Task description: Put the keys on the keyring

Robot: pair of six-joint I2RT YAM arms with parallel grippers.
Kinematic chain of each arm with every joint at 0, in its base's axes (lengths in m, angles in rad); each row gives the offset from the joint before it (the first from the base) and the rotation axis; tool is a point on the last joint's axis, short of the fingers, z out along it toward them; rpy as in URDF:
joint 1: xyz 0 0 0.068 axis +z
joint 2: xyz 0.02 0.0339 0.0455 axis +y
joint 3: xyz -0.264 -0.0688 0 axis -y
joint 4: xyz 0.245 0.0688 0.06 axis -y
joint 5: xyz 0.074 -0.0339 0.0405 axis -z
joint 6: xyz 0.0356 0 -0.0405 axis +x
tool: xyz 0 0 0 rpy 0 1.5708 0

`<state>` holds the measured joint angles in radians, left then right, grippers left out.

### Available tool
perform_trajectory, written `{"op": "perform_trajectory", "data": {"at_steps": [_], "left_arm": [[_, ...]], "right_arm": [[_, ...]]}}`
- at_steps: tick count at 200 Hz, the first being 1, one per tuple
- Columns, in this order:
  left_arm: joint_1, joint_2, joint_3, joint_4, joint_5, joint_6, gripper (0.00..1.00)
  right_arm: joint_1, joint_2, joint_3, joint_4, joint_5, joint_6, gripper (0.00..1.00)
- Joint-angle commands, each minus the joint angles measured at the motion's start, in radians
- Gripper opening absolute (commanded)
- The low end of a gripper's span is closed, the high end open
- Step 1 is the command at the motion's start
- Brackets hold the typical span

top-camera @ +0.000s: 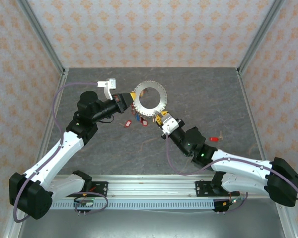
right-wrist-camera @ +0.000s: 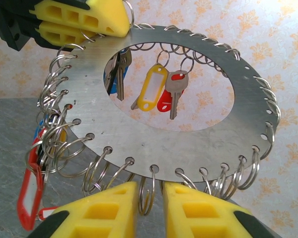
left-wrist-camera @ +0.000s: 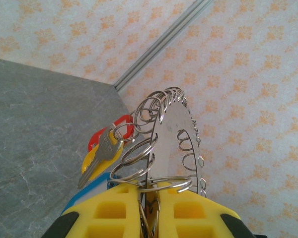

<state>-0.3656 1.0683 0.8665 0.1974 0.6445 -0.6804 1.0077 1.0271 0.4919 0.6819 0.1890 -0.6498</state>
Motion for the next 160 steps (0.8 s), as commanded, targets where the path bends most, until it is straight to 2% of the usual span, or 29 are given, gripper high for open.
{"op": "perform_trajectory", "data": {"at_steps": [1, 59, 92, 160], "left_arm": [[-0.004, -0.03, 0.03, 0.053, -0.012, 0.002, 0.0], [-0.004, -0.029, 0.034, 0.045, -0.013, 0.007, 0.0], [-0.004, -0.035, 0.024, 0.041, -0.025, 0.004, 0.0], [-0.006, -0.035, -0.018, -0.032, -0.115, -0.044, 0.0]], "right_arm": [[0.004, 0.014, 0.031, 0.037, 0.018, -0.005, 0.19], [0.004, 0.009, 0.017, 0.065, 0.029, 0.006, 0.11], [0.004, -0.009, 0.013, 0.06, 0.027, 0.028, 0.0], [0.0, -0.041, 0.053, -0.058, 0.014, 0.156, 0.0]]}}
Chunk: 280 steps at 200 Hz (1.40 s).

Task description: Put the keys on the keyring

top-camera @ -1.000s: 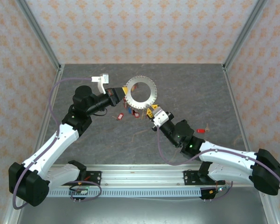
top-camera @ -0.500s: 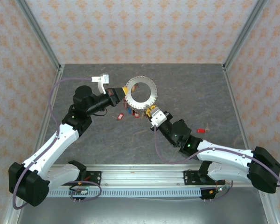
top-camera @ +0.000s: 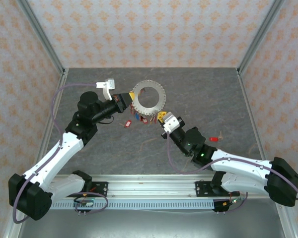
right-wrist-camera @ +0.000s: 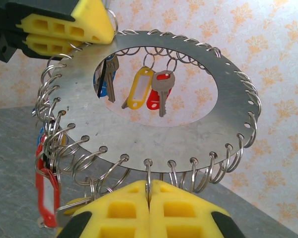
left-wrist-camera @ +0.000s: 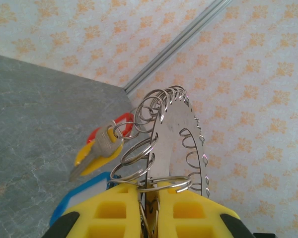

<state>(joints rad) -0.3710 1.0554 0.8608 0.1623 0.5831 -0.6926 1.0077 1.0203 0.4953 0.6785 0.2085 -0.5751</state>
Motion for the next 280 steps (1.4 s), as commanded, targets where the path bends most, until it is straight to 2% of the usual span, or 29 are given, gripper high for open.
{"op": "perform_trajectory", "data": {"at_steps": [1, 54, 83, 97, 121, 138, 153, 161, 188, 202, 222, 237, 280], "left_arm": [[-0.001, -0.022, -0.013, 0.003, -0.054, -0.034, 0.0], [-0.027, 0.003, -0.066, -0.015, -0.057, -0.084, 0.06], [-0.045, 0.019, -0.091, -0.039, -0.055, -0.09, 0.18], [-0.059, 0.032, -0.103, -0.049, -0.057, -0.091, 0.19], [-0.084, 0.052, -0.124, -0.047, -0.065, -0.093, 0.29], [-0.095, 0.065, -0.129, -0.059, -0.076, -0.091, 0.43], [-0.102, 0.079, -0.134, -0.069, -0.08, -0.09, 0.46], [-0.106, 0.085, -0.139, -0.068, -0.083, -0.091, 0.52], [-0.121, 0.104, -0.16, -0.051, -0.09, -0.102, 0.53], [-0.128, 0.112, -0.17, -0.046, -0.099, -0.107, 0.6], [-0.14, 0.123, -0.185, -0.041, -0.109, -0.11, 0.61], [-0.146, 0.133, -0.191, -0.033, -0.105, -0.11, 0.65], [-0.148, 0.11, -0.202, -0.052, -0.131, -0.086, 0.69]], "right_arm": [[0.0, -0.035, 0.052, -0.059, -0.006, 0.084, 0.0], [-0.034, -0.033, 0.085, -0.179, -0.042, 0.19, 0.0], [-0.054, -0.026, 0.114, -0.283, -0.096, 0.212, 0.0], [-0.062, -0.03, 0.123, -0.336, -0.123, 0.225, 0.0], [-0.076, -0.04, 0.13, -0.402, -0.153, 0.253, 0.0], [-0.089, -0.044, 0.139, -0.451, -0.159, 0.268, 0.0], [-0.098, -0.043, 0.145, -0.491, -0.166, 0.277, 0.0], [-0.103, -0.041, 0.149, -0.509, -0.166, 0.278, 0.0], [-0.111, -0.03, 0.17, -0.583, -0.131, 0.278, 0.0], [-0.112, -0.021, 0.186, -0.63, -0.101, 0.262, 0.0], [-0.114, -0.018, 0.209, -0.688, -0.072, 0.229, 0.0], [-0.121, -0.019, 0.216, -0.712, -0.087, 0.218, 0.0], [-0.127, 0.016, 0.266, -0.853, -0.144, 0.122, 0.0]]}}
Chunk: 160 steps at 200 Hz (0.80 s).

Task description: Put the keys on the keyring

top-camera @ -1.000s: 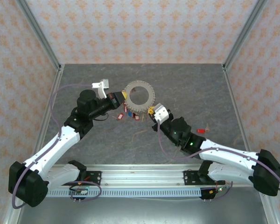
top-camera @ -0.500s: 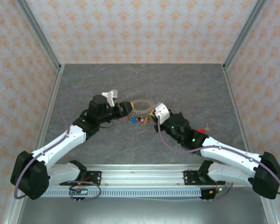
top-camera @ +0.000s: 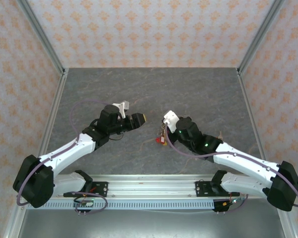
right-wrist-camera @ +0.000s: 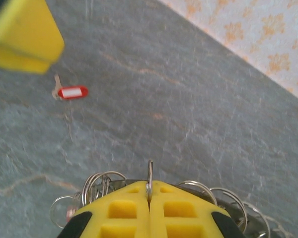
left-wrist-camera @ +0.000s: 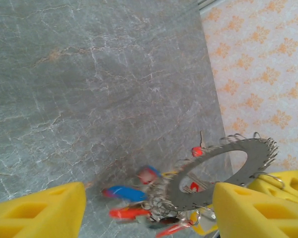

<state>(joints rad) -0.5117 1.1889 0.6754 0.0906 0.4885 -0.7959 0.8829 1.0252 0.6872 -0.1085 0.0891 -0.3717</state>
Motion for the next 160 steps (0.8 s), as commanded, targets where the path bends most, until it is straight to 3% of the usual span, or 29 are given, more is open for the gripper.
{"op": "perform_trajectory", "data": {"at_steps": [1, 46, 82, 128, 160], "left_arm": [[-0.007, -0.025, -0.016, 0.019, -0.039, 0.019, 0.69], [-0.007, -0.146, 0.001, -0.083, -0.194, 0.126, 0.76], [-0.007, -0.243, -0.02, -0.071, -0.266, 0.216, 0.81], [-0.007, -0.354, -0.115, 0.094, -0.14, 0.47, 0.81], [-0.007, -0.379, -0.095, 0.007, 0.012, 0.696, 0.81]], "right_arm": [[-0.002, 0.012, 0.075, -0.071, -0.028, -0.084, 0.0], [0.046, 0.088, 0.119, -0.205, -0.048, -0.31, 0.0], [0.081, 0.059, 0.078, -0.098, -0.16, -0.395, 0.0], [-0.04, -0.009, 0.041, -0.006, -0.558, -0.342, 0.0], [-0.131, 0.021, 0.047, 0.009, -0.759, -0.292, 0.0]]}}
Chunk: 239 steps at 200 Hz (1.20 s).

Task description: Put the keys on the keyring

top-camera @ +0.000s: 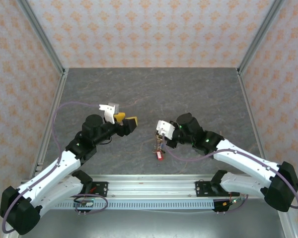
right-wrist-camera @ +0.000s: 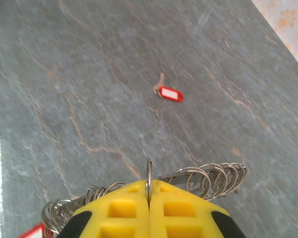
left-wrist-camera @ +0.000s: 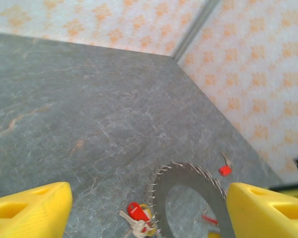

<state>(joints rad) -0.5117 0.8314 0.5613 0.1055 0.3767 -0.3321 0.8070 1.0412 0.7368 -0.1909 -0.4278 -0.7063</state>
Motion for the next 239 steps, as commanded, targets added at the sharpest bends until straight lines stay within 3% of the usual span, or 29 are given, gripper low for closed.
{"op": "perform_trajectory", "data": {"at_steps": [1, 22, 47, 70, 97, 116, 239], "left_arm": [[-0.007, -0.022, 0.02, -0.011, 0.126, 0.238, 0.81], [-0.008, -0.001, 0.044, -0.057, 0.208, 0.321, 0.8], [-0.01, 0.035, 0.037, -0.031, 0.294, 0.382, 0.74], [-0.017, 0.097, 0.058, -0.047, 0.344, 0.445, 0.66], [-0.038, 0.186, 0.109, -0.111, 0.417, 0.554, 0.49], [-0.068, 0.238, 0.136, -0.151, 0.435, 0.634, 0.45], [-0.127, 0.415, 0.241, -0.22, 0.485, 0.793, 0.39]], "right_arm": [[-0.061, 0.006, -0.001, 0.091, -0.252, 0.044, 0.0], [-0.128, 0.045, 0.018, 0.093, -0.392, 0.073, 0.0], [-0.167, 0.076, 0.025, 0.109, -0.471, 0.064, 0.0], [-0.17, 0.09, 0.014, 0.114, -0.468, -0.022, 0.0], [-0.17, 0.111, 0.051, 0.027, -0.408, -0.128, 0.0], [-0.168, 0.107, 0.049, 0.026, -0.38, -0.183, 0.0], [-0.166, 0.101, 0.03, 0.057, -0.41, -0.185, 0.0]]}}
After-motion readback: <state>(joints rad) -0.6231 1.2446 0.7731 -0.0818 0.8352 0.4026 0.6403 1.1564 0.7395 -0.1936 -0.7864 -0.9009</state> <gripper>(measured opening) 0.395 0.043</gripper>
